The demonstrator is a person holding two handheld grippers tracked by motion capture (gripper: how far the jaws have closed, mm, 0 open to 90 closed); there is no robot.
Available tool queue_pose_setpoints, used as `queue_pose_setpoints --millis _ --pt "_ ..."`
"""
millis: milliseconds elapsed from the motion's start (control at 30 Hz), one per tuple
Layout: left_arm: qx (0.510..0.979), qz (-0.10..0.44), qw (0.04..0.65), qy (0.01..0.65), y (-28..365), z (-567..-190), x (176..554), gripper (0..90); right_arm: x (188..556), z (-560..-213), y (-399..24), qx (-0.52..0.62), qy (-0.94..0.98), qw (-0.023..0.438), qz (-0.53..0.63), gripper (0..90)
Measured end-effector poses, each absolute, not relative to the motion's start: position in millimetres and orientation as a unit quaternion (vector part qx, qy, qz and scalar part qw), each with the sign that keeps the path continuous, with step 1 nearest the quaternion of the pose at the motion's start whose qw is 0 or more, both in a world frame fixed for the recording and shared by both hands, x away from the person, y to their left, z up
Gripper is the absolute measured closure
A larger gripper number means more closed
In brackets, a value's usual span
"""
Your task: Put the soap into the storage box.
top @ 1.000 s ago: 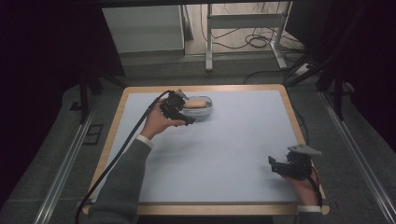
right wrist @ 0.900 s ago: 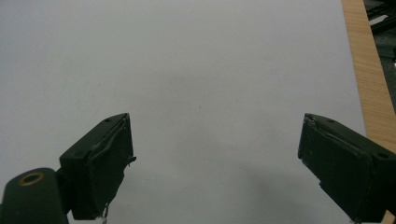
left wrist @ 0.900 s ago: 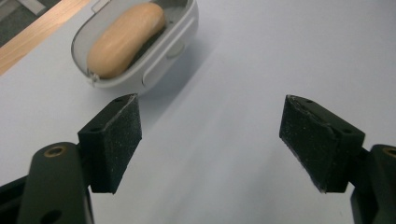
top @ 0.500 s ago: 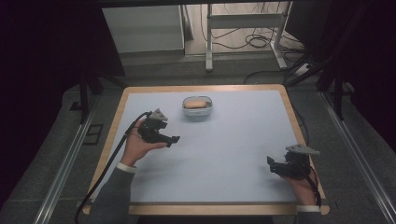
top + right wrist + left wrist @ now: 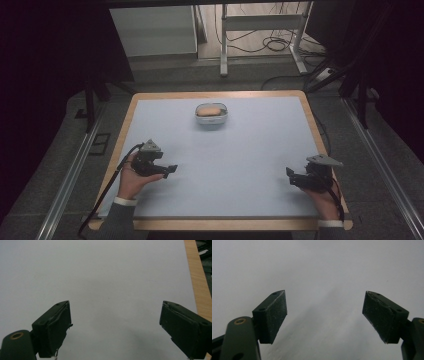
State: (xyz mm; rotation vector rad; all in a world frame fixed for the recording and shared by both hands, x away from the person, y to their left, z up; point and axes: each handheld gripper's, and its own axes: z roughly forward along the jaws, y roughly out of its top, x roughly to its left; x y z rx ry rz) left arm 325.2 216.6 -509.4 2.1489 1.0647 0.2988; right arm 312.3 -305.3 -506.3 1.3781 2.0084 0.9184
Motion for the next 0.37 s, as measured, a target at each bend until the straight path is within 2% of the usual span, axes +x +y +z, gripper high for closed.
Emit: queue_pose_setpoints --millis 367 --pt "0.826 0.116 0.365 0.414 217.0 -508.0 327.8 19.9 312.4 -502.7 -294.7 0.482 0.744 0.27 0.375 10.1"
